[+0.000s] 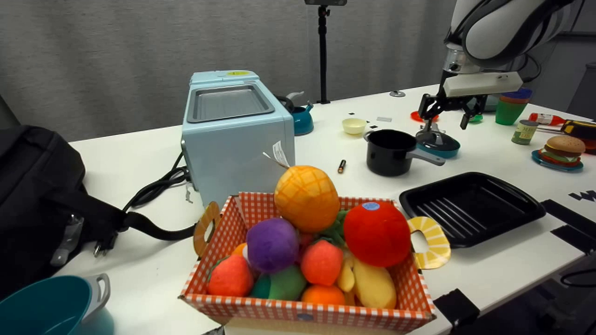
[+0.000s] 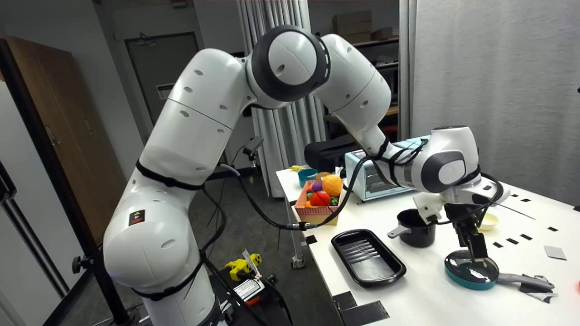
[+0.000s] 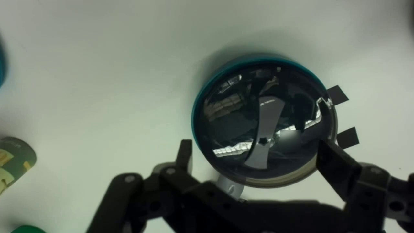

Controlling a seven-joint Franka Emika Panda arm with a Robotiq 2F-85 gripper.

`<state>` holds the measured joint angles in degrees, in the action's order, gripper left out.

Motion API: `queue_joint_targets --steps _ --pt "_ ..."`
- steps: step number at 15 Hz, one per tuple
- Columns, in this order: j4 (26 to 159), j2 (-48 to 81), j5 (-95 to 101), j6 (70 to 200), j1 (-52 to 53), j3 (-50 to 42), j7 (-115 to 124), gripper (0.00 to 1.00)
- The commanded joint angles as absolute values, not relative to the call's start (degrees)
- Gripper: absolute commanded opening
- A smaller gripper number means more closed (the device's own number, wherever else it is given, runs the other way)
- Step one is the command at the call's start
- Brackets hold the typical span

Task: Transfer the lid from the pan to the black pot

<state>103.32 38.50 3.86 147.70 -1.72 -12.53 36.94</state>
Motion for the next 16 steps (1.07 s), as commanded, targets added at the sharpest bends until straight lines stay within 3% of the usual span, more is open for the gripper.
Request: queue_joint_targets --steps 1,4,7,9,10,16 --pt "98.9 41.8 2.1 145.1 -0.5 -14.1 38.6 0.91" --pt "97.4 43.1 1.4 144.1 -0.6 -14.1 39.2 0.90" --pt "96.0 44.0 1.1 142.8 -0.8 -14.2 39.8 0.82" --pt "95.0 44.5 1.0 141.7 -1.0 -14.3 40.2 0.65" --pt "94.5 44.7 1.0 141.0 -1.1 -14.4 40.5 0.51" --pt "92.8 44.7 0.6 138.7 -2.1 -14.5 41.1 0.05"
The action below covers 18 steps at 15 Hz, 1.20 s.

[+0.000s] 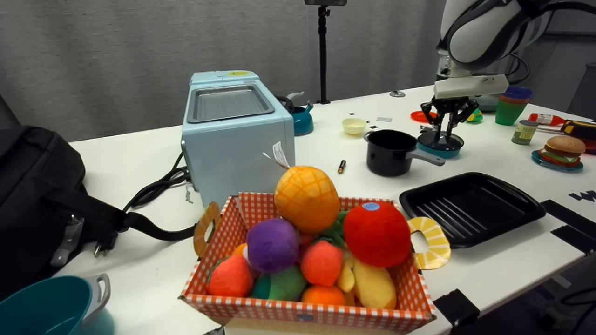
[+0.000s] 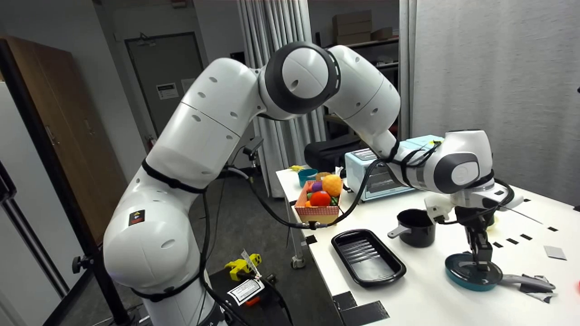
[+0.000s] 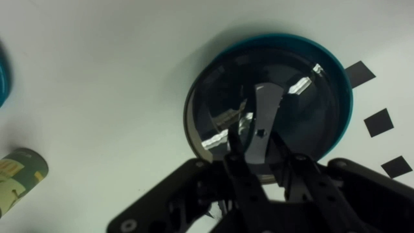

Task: Transfer the lid from the pan to the black pot

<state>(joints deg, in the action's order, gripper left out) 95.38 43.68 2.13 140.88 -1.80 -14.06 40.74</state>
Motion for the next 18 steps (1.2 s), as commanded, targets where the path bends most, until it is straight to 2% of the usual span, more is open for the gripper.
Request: queue_joint_targets --steps 1,2,3,9,18 --pt "92.7 44.5 0.3 138.5 -2.3 -14.4 41.1 0.00" --pt "92.8 44.2 0.0 138.5 -2.6 -14.3 40.9 0.00" --pt "92.9 43.9 -0.2 138.6 -2.8 -14.2 40.8 0.04" --pt "96.7 37.5 -2.0 140.7 -3.8 -13.3 38.6 0.04" --pt "104.0 27.1 -1.0 153.8 -0.9 -10.9 34.9 0.04"
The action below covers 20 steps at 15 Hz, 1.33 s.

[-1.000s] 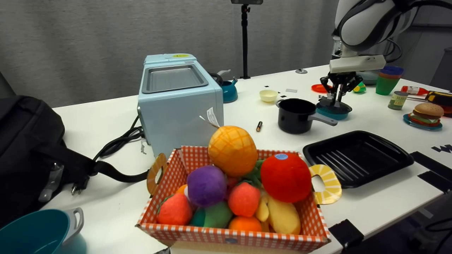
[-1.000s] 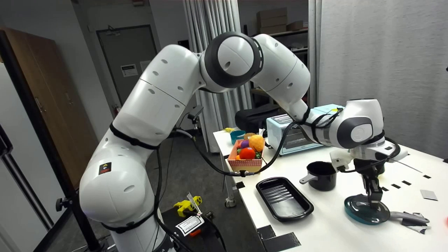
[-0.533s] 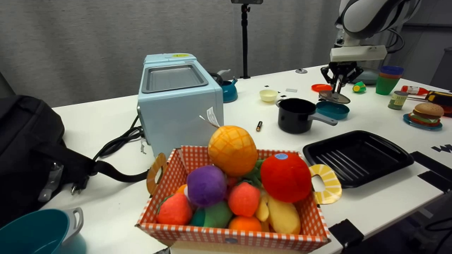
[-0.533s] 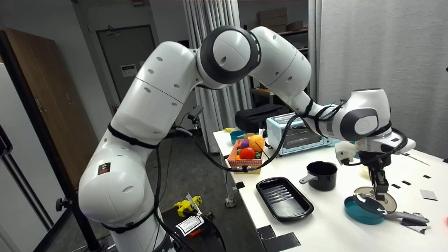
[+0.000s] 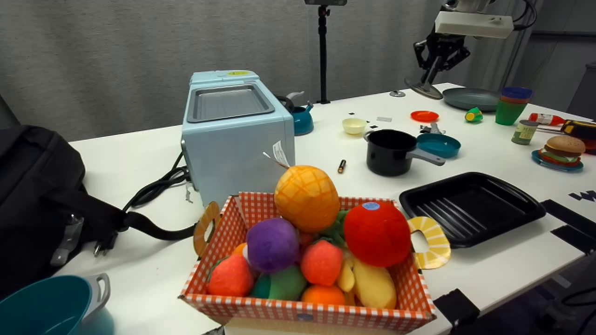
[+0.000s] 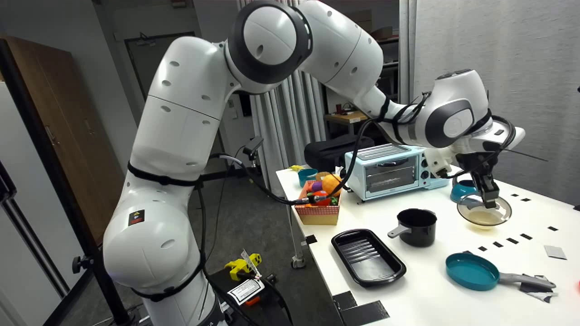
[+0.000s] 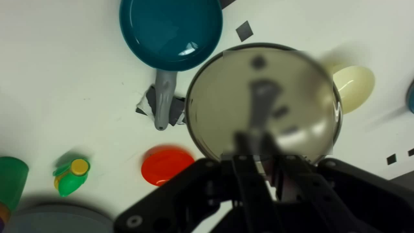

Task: Transfer the lid from the pan to the black pot

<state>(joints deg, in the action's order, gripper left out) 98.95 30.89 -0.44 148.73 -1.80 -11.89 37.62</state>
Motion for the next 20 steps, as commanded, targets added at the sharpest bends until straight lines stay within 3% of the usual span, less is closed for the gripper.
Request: queue_joint_targets --steps 1,8,20 --pt "105.2 26.5 -1.0 155.7 -0.5 -10.4 34.1 0.04" --pt "109.6 26.3 -0.8 163.3 3.5 -9.5 30.8 0.04" --pt "109.8 28.8 0.7 162.0 8.7 -10.5 29.1 0.04"
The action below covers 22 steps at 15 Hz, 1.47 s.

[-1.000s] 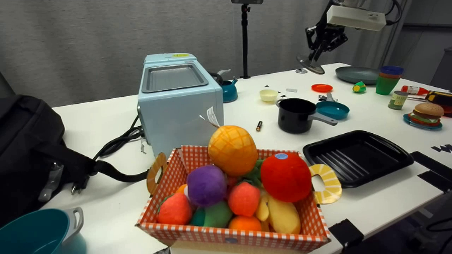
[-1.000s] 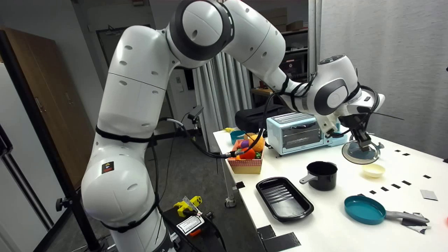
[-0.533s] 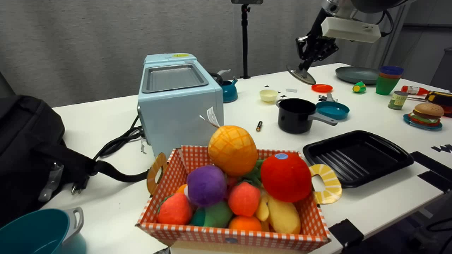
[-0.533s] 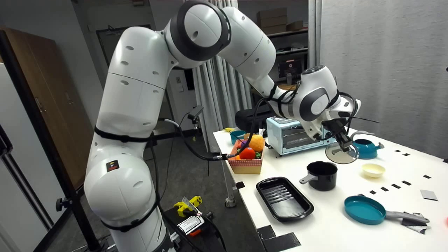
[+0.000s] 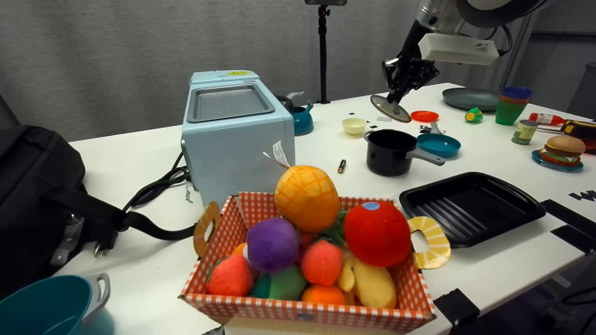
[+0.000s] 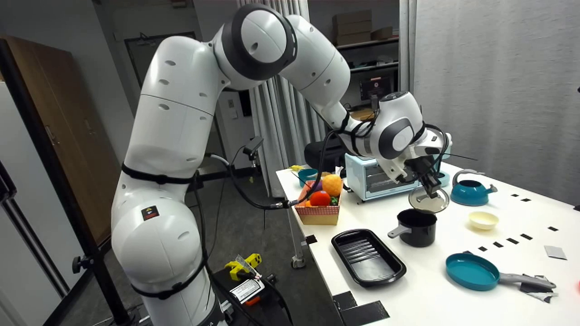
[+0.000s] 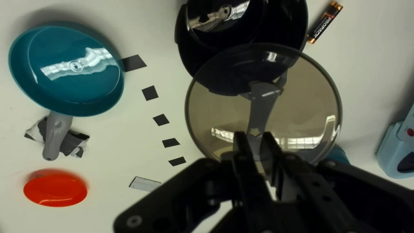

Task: Transfer the lid from the pan to the black pot

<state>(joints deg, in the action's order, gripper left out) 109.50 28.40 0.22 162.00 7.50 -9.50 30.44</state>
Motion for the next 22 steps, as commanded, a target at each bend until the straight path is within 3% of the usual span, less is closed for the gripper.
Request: queue_joint_targets --steps 1,22 --pt "109.8 29.0 0.9 162.0 8.9 -10.6 29.1 0.04" --pt "108.5 33.8 3.6 160.8 13.7 -13.5 29.2 0.04"
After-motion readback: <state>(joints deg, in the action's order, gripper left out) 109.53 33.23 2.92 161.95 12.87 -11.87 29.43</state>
